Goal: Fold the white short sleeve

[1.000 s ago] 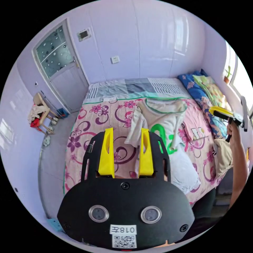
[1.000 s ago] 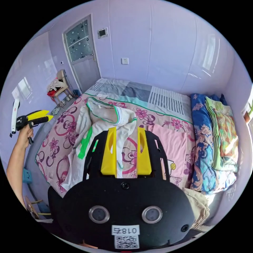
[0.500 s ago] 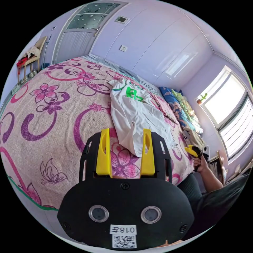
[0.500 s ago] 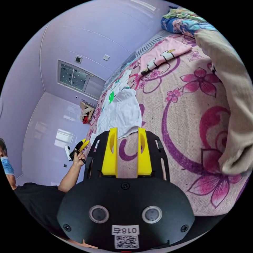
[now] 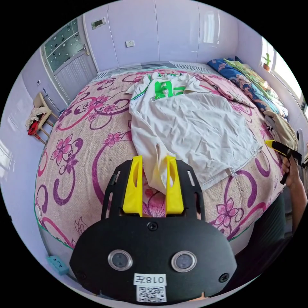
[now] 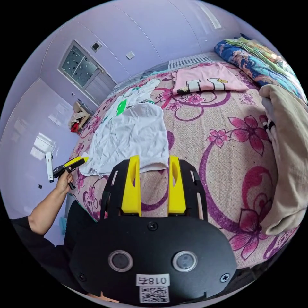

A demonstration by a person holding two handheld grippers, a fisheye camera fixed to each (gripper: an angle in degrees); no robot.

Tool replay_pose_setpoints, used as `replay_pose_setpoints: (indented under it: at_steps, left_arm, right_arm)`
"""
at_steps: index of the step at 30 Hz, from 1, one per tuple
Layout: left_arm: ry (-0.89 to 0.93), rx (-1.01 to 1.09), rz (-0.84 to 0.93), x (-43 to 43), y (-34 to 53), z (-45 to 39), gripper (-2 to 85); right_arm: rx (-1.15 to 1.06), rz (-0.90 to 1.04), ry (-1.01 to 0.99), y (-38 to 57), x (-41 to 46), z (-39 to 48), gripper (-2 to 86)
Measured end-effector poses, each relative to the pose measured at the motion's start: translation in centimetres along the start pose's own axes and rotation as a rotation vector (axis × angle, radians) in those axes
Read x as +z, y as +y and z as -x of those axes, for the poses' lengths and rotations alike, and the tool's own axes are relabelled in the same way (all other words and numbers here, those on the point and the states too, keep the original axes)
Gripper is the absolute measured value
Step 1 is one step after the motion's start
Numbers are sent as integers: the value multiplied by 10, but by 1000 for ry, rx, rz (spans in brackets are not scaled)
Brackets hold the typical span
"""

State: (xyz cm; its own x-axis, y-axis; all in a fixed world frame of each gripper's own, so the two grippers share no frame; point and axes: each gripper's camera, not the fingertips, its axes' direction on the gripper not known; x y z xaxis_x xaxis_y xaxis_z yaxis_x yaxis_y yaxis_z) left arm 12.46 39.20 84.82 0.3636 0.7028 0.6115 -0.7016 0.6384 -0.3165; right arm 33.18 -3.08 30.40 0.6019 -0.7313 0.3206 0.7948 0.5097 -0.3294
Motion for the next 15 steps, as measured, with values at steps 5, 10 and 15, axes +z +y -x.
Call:
replay_pose_setpoints:
  at_steps: [5,10,15]
  left_arm:
    - [21,-122,-34,20,31,-7,-4]
    - [282,-417,-224,18,85,33,-9]
    - [483,-619,-297,47,137,53,-9]
  right_arm:
    - [75,95,38,-28,53,3,125]
    - [349,-13,-141,-40,59,-29,124]
    - [522,-79,-326,-28,65,-71,100]
